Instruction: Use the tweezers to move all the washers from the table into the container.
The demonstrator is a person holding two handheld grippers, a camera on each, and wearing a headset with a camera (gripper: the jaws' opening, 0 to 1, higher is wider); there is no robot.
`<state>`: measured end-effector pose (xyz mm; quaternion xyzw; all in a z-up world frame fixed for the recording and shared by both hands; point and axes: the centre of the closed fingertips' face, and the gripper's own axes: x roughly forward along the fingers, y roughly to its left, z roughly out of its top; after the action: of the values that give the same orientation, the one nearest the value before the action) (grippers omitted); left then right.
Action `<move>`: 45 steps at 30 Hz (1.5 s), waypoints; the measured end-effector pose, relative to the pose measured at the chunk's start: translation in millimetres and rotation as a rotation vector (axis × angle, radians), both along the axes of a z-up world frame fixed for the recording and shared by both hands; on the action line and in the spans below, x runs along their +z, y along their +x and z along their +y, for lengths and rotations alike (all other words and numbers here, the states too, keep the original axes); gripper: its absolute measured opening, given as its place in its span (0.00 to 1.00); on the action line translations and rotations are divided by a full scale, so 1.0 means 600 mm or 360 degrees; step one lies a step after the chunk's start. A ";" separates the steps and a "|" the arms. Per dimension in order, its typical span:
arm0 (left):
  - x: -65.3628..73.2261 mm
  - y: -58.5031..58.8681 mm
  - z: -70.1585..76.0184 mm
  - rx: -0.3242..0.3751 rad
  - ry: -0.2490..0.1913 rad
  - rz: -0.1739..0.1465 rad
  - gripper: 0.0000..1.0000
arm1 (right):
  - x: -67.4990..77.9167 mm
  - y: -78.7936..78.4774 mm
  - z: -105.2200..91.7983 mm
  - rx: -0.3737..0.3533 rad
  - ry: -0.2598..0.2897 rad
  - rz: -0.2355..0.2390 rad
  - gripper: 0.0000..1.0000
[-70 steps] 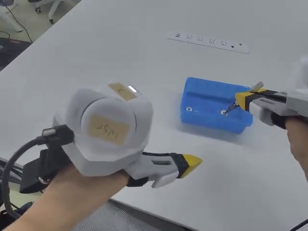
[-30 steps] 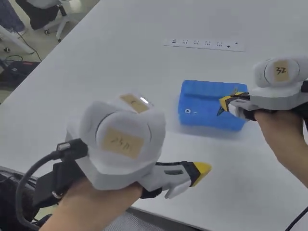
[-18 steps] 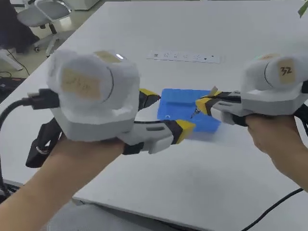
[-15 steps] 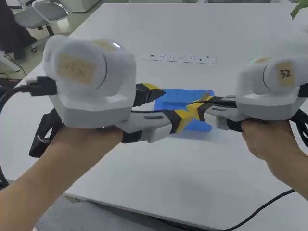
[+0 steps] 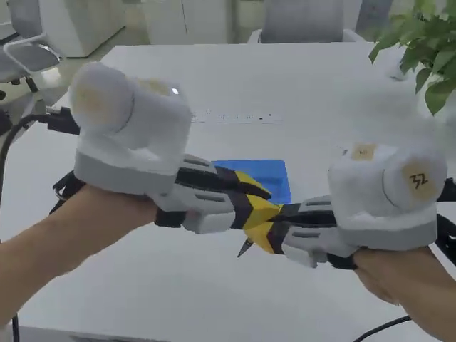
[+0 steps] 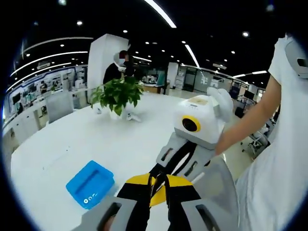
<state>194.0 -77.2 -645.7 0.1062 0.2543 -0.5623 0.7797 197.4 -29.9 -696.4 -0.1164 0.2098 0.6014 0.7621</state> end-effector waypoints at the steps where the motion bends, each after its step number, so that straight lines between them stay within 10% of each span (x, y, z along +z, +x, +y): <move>1: -0.003 -0.003 0.002 -0.0019 0.0020 0.0018 0.08 | 0.000 -0.004 0.002 0.0017 -0.0012 -0.0002 0.02; 11: -0.043 -0.037 0.014 -0.0298 0.0159 -0.0038 0.00 | -0.030 -0.038 0.011 0.0172 -0.0249 -0.0126 0.01; 14: -0.053 -0.041 0.014 -0.0352 0.0206 -0.0124 0.00 | -0.040 -0.039 0.009 0.0185 -0.0291 -0.0109 0.02; 27: -0.120 0.019 0.037 -0.0291 0.0304 -0.0178 0.00 | -0.100 0.018 -0.020 0.0176 -0.0654 -0.0285 0.03; 35: -0.171 0.077 0.070 -0.0268 0.0344 -0.0197 0.00 | -0.143 0.080 -0.007 0.0059 -0.0659 -0.0234 0.05; 45: -0.250 0.103 0.097 -0.0229 0.0480 -0.0172 0.00 | -0.218 0.105 0.002 0.0081 -0.0780 -0.0226 0.06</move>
<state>255.7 -19.2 -795.6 0.2699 0.2851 -0.5657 0.7252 260.4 -28.5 -827.2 -0.3448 0.2923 0.5420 0.7085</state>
